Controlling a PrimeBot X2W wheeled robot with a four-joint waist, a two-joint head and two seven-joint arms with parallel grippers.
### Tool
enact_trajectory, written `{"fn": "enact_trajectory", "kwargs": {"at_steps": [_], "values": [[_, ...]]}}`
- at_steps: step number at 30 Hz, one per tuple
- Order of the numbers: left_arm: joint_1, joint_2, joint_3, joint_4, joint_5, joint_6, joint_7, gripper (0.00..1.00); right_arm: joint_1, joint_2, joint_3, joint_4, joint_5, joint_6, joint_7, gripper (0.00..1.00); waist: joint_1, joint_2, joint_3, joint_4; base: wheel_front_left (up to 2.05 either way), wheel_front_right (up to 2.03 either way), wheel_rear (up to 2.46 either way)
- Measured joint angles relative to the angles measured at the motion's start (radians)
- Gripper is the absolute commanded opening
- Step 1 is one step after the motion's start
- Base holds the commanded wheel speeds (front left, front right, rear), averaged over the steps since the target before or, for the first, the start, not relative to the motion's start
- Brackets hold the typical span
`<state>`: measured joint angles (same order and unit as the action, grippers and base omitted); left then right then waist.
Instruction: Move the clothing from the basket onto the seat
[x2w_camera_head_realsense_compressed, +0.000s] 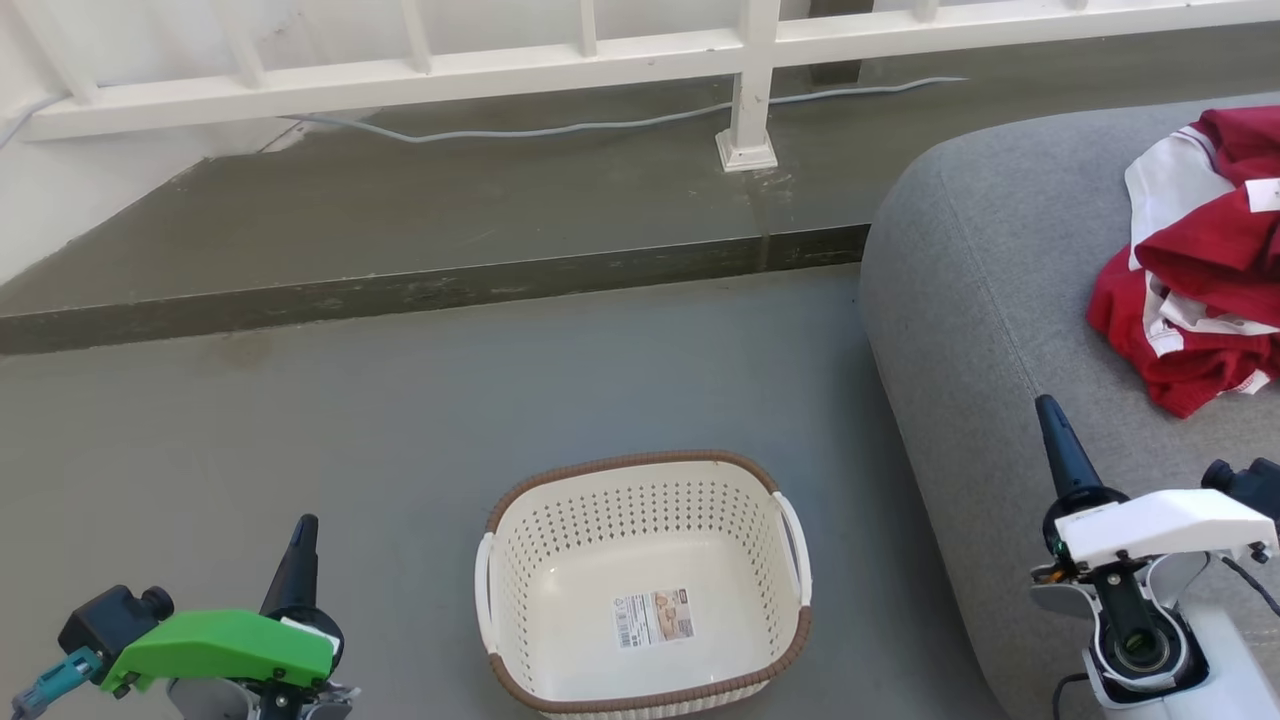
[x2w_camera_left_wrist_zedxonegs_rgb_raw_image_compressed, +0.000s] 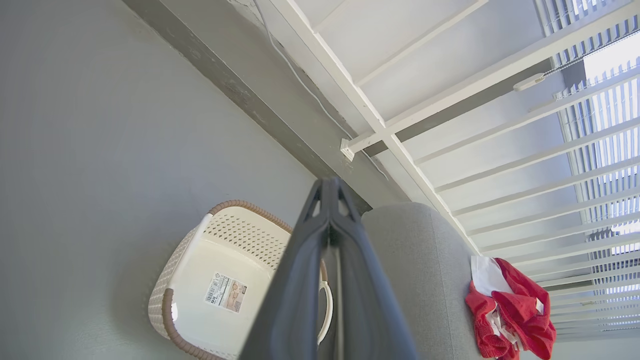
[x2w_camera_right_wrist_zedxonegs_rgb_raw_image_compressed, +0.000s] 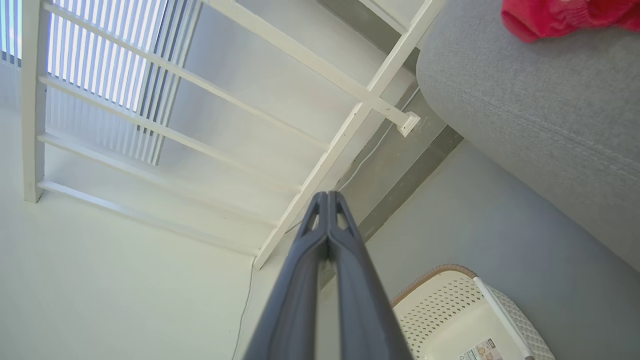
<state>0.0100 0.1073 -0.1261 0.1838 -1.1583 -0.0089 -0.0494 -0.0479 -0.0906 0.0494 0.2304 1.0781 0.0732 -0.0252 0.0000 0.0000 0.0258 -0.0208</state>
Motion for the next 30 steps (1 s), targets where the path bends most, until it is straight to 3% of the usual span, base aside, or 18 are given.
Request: {"fn": "enact_trajectory", "kwargs": {"at_steps": [30], "values": [[-0.032,-0.013,0.094,0.054,-0.364,-0.079,0.069,0.00,-0.005,0.019,-0.100,0.032,0.407,0.032,0.070,0.00,0.0000,0.0000,-0.017,0.015,0.00,0.00,0.00]]}}
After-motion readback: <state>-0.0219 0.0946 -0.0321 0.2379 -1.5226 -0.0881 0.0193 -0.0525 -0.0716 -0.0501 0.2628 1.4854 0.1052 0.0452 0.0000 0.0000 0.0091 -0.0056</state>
